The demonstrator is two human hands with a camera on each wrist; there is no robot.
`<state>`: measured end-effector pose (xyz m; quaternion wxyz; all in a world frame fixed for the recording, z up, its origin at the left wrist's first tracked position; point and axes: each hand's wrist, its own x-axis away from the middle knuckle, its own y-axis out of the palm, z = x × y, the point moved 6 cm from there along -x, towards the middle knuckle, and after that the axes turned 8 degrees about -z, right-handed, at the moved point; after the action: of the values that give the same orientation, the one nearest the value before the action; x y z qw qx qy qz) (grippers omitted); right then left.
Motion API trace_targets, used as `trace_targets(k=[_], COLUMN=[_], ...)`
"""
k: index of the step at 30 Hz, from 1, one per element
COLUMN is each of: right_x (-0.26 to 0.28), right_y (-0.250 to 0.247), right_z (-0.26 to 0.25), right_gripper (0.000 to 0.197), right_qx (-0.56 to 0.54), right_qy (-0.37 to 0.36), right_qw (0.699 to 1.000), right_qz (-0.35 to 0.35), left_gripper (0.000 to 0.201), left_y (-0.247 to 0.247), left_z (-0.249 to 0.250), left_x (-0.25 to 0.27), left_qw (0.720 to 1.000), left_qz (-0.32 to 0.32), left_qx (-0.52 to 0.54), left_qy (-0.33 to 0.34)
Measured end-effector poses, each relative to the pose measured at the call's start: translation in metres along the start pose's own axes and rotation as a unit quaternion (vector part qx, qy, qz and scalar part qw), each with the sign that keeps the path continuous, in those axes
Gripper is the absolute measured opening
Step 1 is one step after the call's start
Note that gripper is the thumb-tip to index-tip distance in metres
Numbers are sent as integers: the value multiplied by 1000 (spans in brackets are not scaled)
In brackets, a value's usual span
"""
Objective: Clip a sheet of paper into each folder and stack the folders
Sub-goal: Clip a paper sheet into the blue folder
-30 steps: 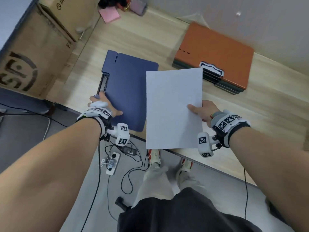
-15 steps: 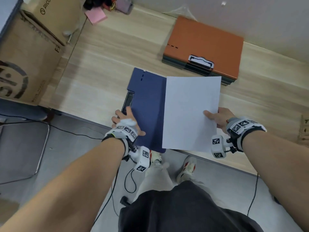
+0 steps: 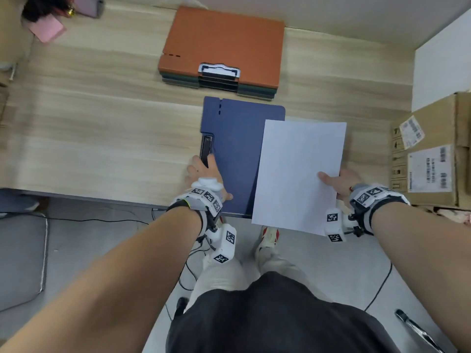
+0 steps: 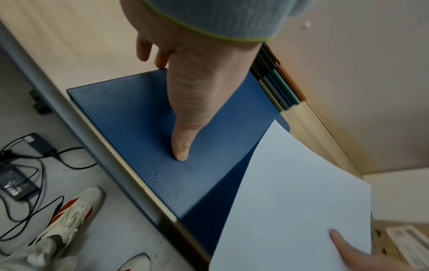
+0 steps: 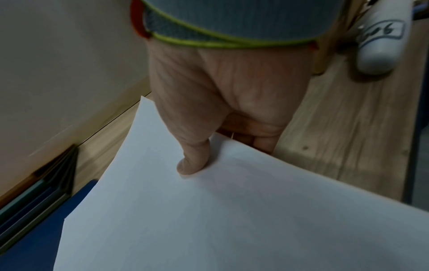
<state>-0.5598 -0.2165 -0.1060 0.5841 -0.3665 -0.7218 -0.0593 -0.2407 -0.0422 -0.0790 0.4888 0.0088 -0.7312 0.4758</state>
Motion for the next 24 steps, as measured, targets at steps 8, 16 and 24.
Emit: trace_targets(k=[8, 16, 24], right_x=[-21, -34, -35], right_y=[-46, -57, -54], right_z=[57, 77, 80], right_gripper=[63, 71, 58], right_qx=[-4, -55, -65], right_qy=[-1, 3, -1], right_qw=[1000, 998, 998], right_qz=[1, -9, -12], left_gripper=[114, 110, 123], left_y=[34, 38, -11], left_z=[95, 102, 76], left_x=[21, 20, -3], left_qw=[981, 976, 1000], left_qz=[39, -45, 19], left_qx=[-126, -169, 17], left_qy=[143, 126, -3])
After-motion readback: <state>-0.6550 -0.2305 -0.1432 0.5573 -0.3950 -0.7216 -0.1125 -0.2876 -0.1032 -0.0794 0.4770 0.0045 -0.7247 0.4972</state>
